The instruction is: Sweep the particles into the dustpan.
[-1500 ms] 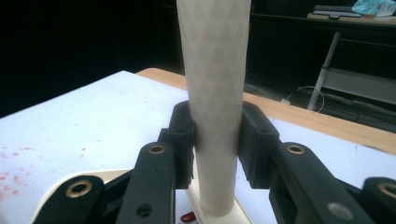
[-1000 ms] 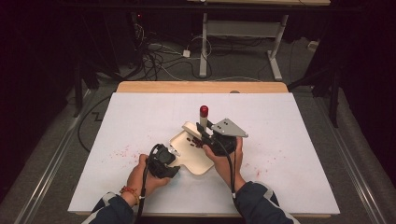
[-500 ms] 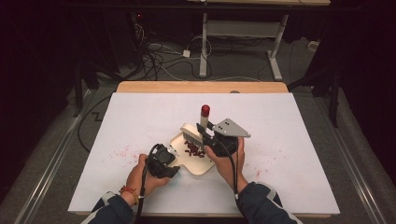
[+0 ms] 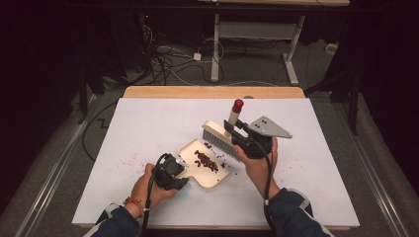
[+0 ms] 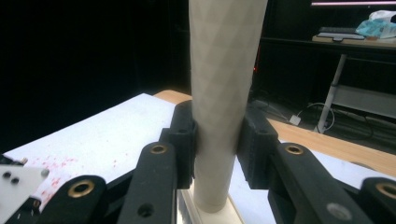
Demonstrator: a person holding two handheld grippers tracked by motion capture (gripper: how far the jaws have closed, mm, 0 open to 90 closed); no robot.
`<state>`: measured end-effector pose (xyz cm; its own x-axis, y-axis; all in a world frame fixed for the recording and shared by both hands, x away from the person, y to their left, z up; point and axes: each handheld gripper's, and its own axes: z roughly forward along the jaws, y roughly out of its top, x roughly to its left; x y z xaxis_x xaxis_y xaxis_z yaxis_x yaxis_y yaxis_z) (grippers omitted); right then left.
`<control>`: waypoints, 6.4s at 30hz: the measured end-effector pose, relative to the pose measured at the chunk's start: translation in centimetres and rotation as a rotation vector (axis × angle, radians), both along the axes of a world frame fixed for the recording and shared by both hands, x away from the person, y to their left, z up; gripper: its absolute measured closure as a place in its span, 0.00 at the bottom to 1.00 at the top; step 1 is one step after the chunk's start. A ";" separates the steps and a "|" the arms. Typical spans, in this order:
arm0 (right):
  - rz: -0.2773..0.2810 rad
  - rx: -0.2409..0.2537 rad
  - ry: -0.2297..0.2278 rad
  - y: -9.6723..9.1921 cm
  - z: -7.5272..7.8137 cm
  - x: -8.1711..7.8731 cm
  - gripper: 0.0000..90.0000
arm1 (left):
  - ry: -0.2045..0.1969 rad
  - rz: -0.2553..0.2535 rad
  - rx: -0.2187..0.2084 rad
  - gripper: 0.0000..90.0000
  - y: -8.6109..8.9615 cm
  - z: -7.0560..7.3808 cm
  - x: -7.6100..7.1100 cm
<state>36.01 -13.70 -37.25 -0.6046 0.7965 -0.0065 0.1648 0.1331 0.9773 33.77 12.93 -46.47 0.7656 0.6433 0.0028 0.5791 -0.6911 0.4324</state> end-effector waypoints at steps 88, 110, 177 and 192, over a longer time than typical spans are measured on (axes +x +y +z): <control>0.110 -0.104 0.046 7.6 -3.4 -0.3 0.78 | 0.086 0.003 0.050 0.71 3.9 0.5 1.5; 0.109 -0.049 -0.018 3.4 -0.3 -1.6 0.78 | 0.083 -0.053 0.083 0.71 4.0 0.5 0.1; 0.152 -0.219 -0.016 1.5 -1.2 -7.8 0.78 | 0.077 -0.047 0.101 0.71 3.0 0.5 -2.4; 0.158 -0.269 -0.030 3.6 -3.2 -6.4 0.78 | 0.097 -0.035 0.076 0.71 3.3 0.4 -2.2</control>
